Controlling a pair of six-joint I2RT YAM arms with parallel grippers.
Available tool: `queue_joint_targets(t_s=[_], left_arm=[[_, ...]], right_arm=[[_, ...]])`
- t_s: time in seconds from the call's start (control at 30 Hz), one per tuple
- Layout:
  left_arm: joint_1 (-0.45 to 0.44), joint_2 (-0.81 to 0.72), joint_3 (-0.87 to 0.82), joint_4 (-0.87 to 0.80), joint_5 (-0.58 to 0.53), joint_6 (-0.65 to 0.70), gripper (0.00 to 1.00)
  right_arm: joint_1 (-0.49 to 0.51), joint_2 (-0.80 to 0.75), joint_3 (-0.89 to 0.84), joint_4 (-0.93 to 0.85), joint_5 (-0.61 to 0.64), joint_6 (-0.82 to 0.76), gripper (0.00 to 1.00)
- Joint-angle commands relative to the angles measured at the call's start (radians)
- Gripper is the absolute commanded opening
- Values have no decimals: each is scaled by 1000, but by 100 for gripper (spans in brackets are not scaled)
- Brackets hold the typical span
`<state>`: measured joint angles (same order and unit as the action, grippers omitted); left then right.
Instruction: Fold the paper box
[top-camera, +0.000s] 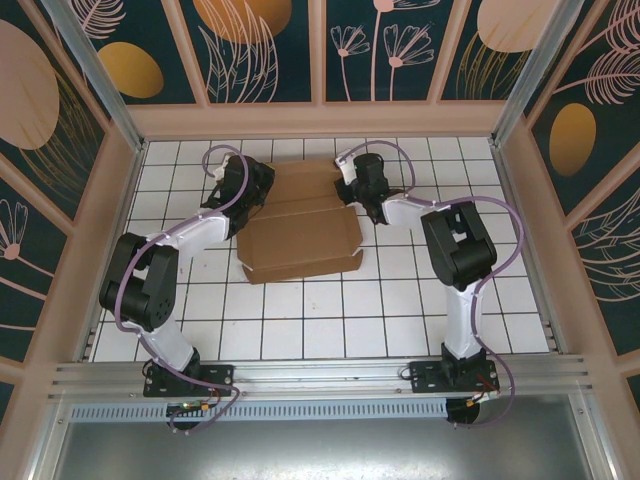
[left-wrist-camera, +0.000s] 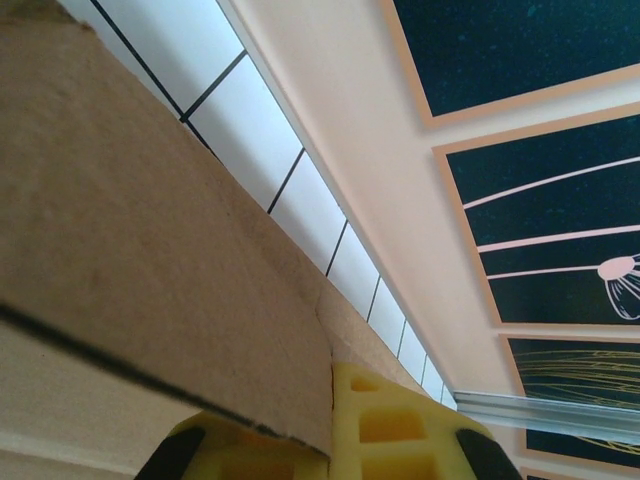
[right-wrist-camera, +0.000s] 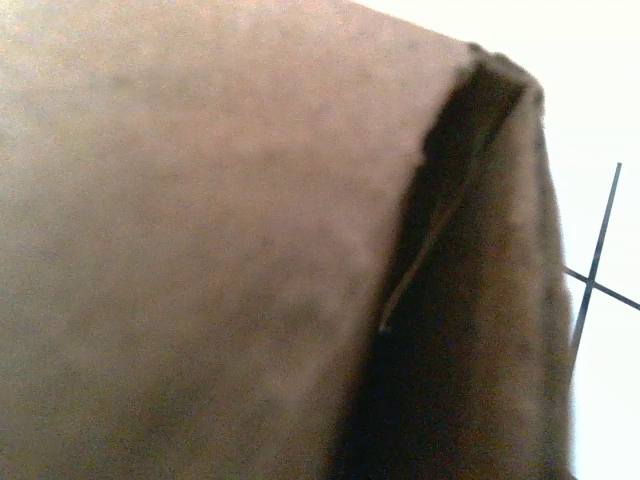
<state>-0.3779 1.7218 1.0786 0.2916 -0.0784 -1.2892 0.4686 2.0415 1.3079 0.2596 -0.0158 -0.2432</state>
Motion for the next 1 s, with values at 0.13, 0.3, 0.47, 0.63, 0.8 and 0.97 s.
queue_joint_targets(t_s=[0.13, 0.3, 0.47, 0.63, 0.8, 0.97], left_arm=[[-2, 6, -20, -106, 37, -24, 0], [-1, 21, -17, -106, 46, -36, 0], [-1, 22, -19, -109, 45, -39, 0], [-3, 25, -16, -109, 49, -43, 0], [-5, 31, -15, -111, 51, -48, 0], [-6, 29, -19, -118, 47, -44, 0]], right_arm=[[29, 59, 58, -99, 287, 91, 18], [46, 151, 205, -290, 455, 216, 10], [56, 158, 202, -301, 528, 252, 6], [64, 178, 219, -323, 552, 260, 7], [65, 186, 232, -331, 505, 283, 12], [58, 86, 121, -203, 363, 271, 40]])
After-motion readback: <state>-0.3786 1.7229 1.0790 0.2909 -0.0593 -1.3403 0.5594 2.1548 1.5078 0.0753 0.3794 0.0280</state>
